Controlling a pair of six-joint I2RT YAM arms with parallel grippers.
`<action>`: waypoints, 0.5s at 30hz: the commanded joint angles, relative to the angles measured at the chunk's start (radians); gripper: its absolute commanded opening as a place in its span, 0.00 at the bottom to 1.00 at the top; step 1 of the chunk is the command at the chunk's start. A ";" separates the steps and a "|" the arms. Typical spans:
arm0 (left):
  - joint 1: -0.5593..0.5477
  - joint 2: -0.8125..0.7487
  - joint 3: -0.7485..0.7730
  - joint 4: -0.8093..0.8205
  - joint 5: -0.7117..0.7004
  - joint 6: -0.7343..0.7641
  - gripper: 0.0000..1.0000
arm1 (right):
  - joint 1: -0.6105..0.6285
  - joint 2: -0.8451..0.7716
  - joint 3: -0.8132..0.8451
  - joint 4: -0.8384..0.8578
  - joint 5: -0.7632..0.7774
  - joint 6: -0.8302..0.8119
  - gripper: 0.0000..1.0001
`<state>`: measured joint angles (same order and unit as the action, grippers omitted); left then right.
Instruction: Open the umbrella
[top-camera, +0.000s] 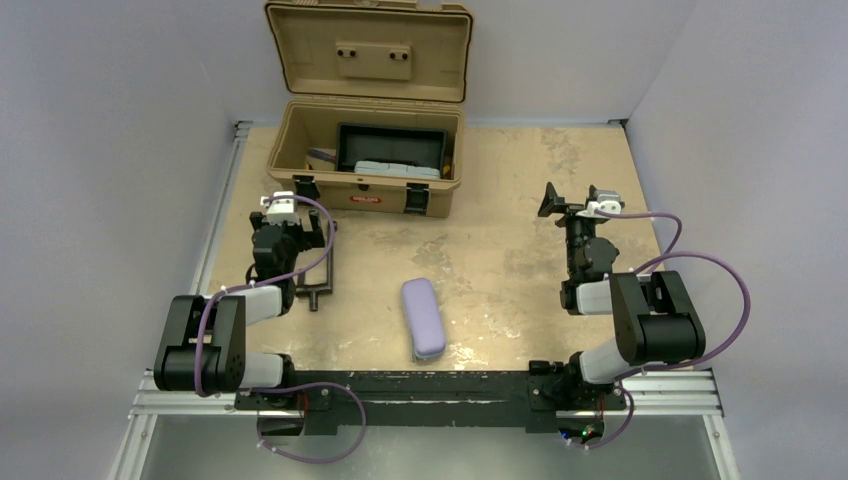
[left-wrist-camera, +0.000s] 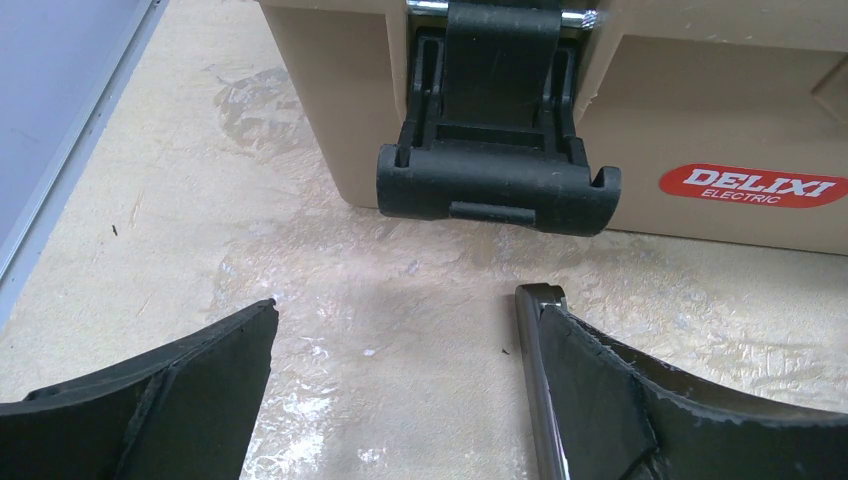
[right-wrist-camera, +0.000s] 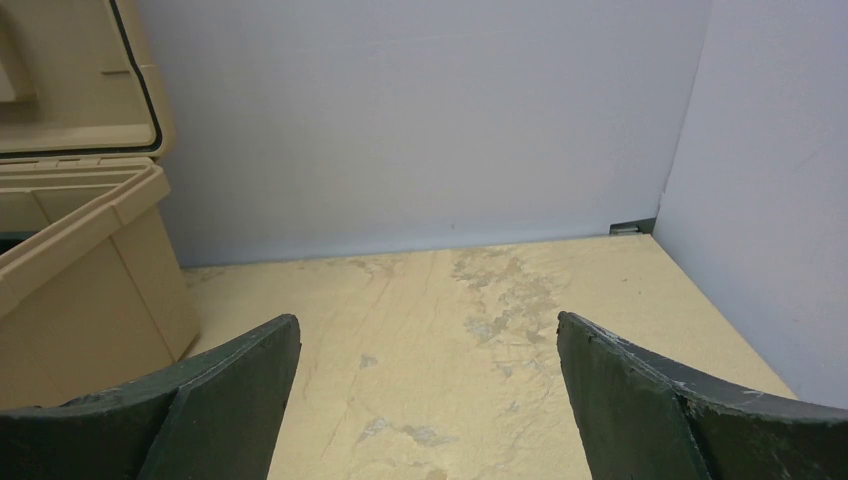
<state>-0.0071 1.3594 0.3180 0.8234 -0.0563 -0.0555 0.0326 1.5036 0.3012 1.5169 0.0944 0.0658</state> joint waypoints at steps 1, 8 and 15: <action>0.005 -0.009 0.007 0.066 0.019 0.018 1.00 | 0.003 0.001 0.012 0.267 0.013 -0.026 0.99; 0.005 -0.009 0.007 0.066 0.019 0.018 1.00 | 0.003 0.003 0.012 0.267 0.013 -0.026 0.99; 0.004 -0.008 0.006 0.066 0.018 0.019 1.00 | 0.003 -0.044 0.037 0.189 -0.003 -0.032 0.99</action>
<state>-0.0071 1.3594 0.3180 0.8234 -0.0563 -0.0551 0.0326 1.5036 0.3012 1.5173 0.0944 0.0654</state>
